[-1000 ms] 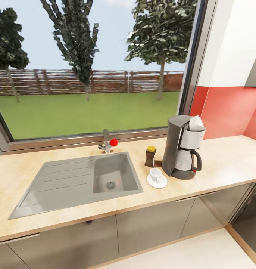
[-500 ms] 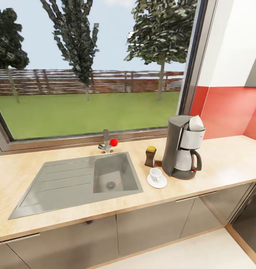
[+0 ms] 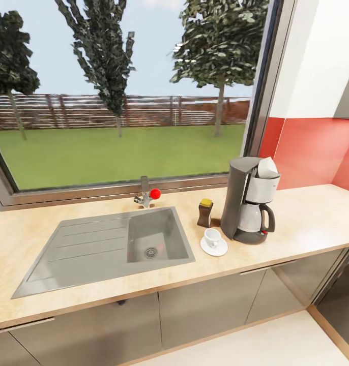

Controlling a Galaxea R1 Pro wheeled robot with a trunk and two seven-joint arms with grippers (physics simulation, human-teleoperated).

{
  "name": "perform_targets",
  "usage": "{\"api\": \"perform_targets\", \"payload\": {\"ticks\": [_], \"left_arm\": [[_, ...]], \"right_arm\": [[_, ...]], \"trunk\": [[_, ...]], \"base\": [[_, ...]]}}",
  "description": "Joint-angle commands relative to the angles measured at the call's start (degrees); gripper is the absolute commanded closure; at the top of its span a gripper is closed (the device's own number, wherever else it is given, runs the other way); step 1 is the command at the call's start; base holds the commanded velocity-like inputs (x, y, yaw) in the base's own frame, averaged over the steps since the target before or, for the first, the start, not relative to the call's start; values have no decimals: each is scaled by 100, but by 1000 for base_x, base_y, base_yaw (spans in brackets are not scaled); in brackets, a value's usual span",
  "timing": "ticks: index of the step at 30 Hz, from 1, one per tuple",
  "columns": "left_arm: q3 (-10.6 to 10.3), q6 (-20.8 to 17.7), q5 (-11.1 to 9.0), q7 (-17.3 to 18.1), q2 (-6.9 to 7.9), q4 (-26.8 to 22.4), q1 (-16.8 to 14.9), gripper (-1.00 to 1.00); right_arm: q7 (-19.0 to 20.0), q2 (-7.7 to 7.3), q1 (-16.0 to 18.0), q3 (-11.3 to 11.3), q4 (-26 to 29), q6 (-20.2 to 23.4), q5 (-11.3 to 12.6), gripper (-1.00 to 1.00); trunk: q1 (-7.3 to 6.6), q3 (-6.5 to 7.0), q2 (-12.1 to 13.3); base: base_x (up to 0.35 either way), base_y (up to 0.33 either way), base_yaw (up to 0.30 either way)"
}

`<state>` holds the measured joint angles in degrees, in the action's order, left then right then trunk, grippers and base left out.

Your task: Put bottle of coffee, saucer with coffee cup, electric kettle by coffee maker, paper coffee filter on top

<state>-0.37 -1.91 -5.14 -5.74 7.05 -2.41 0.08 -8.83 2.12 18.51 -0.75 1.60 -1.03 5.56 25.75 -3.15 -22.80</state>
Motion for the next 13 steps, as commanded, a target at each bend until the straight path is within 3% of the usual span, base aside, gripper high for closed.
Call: {"api": "perform_targets", "payload": {"ticks": [1, 13], "left_arm": [[-6, -17, -55, -8, -1, -14, 1, -100], [-13, -18, -12, -7, -1, -14, 6, -100]], "right_arm": [[-13, 1, 4, -12, 0, -70, 59, -100], [-13, -1, 3, -13, -2, -169, 59, -100]], "trunk": [[3, -12, -12], [3, -12, -12]], "base": [[0, 0, 0], [0, 0, 0]]}}
